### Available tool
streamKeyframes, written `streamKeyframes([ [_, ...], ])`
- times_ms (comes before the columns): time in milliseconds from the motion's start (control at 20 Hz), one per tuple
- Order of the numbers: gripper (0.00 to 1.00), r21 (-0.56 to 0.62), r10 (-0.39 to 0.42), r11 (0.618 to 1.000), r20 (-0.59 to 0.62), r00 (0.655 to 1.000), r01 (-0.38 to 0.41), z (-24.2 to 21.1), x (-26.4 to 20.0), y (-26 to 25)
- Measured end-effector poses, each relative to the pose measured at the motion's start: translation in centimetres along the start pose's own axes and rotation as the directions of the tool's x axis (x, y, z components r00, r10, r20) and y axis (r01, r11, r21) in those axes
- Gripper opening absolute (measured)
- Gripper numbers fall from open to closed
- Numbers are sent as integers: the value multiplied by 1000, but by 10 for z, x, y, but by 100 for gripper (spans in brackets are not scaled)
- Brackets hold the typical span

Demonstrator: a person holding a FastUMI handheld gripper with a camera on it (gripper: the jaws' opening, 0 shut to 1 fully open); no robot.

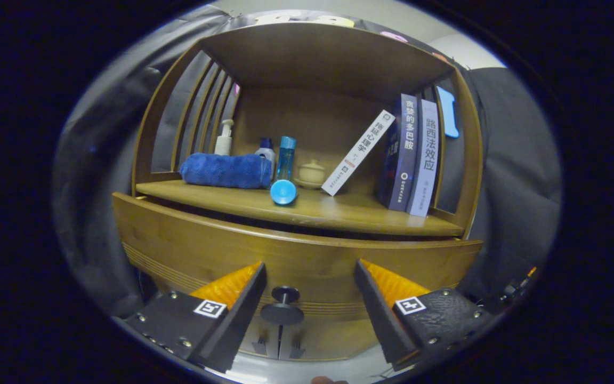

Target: Pull open the drawer, take out the items inside it, and place them on the countertop above the cabinet.

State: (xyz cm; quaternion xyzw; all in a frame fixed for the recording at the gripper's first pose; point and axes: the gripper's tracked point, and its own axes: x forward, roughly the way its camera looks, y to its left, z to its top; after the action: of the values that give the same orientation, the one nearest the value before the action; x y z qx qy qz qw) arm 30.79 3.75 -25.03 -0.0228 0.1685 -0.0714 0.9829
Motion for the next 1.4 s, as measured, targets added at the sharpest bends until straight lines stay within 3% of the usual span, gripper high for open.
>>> streamKeyframes([
  [450,97,4,-14,1000,-14,1000,14,3,24,5],
  [1150,96,-27,-10,1000,31,999,11,4,22,7],
  [1400,97,-72,-2,997,142,990,12,56,-7,3],
])
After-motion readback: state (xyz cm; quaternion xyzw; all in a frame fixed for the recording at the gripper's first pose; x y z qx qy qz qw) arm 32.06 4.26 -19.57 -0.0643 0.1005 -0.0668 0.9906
